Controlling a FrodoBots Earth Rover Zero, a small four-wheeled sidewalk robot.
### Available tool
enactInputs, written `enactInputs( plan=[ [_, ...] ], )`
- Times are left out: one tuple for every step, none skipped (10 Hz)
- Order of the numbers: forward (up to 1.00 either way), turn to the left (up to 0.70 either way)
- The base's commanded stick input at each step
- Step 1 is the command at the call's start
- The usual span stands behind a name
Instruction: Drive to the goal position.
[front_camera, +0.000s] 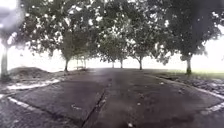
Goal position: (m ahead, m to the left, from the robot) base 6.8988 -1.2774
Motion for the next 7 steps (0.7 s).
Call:
enactInputs(
  plan=[
    [0.70, 0.00],
    [0.70, -0.24],
    [0.70, -0.05],
    [0.70, 0.00],
    [0.70, 0.00],
    [0.70, 0.00],
    [0.70, 0.00]
  ],
)
